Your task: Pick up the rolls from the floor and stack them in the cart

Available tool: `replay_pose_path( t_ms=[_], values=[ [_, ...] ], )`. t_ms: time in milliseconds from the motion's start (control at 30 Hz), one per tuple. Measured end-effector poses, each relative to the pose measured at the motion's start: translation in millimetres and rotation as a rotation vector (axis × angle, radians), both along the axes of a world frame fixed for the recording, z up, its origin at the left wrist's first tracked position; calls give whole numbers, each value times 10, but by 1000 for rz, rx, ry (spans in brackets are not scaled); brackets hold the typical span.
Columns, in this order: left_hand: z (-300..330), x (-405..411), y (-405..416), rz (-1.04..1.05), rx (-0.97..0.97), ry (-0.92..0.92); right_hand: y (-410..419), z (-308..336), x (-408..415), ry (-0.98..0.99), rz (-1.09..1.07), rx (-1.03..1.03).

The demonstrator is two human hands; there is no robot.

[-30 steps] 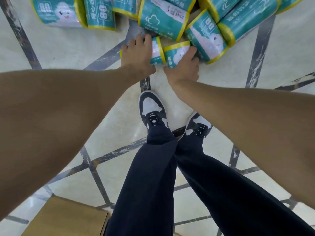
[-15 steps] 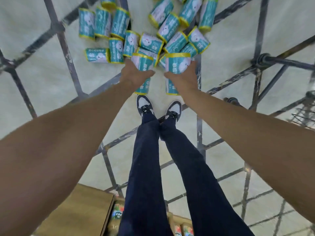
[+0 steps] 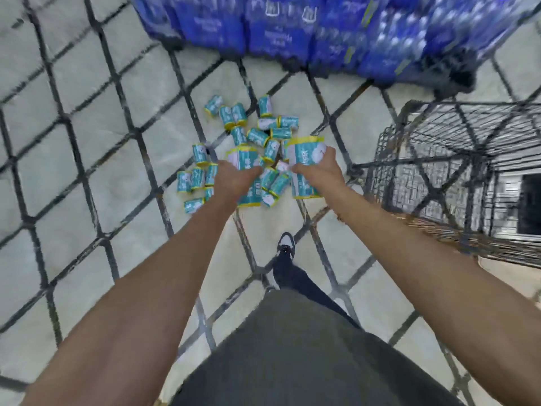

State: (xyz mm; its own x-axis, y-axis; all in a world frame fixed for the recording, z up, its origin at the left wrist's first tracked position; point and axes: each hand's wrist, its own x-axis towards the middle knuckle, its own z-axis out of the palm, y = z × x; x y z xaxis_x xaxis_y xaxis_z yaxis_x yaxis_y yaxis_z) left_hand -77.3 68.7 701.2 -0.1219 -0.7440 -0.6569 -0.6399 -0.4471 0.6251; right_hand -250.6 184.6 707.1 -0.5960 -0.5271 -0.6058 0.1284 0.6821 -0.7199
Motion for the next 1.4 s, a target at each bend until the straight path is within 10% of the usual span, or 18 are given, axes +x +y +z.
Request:
replay_pose_path(
  t_ms=[700, 1400],
  values=[
    [1120, -1918, 2839, -330, 106, 206, 3411, 1035, -1301, 0, -446, -57],
    [-315, -5138, 3813, -277, 220, 23, 4410, -178, -4448, -89, -418, 185]
  ],
)
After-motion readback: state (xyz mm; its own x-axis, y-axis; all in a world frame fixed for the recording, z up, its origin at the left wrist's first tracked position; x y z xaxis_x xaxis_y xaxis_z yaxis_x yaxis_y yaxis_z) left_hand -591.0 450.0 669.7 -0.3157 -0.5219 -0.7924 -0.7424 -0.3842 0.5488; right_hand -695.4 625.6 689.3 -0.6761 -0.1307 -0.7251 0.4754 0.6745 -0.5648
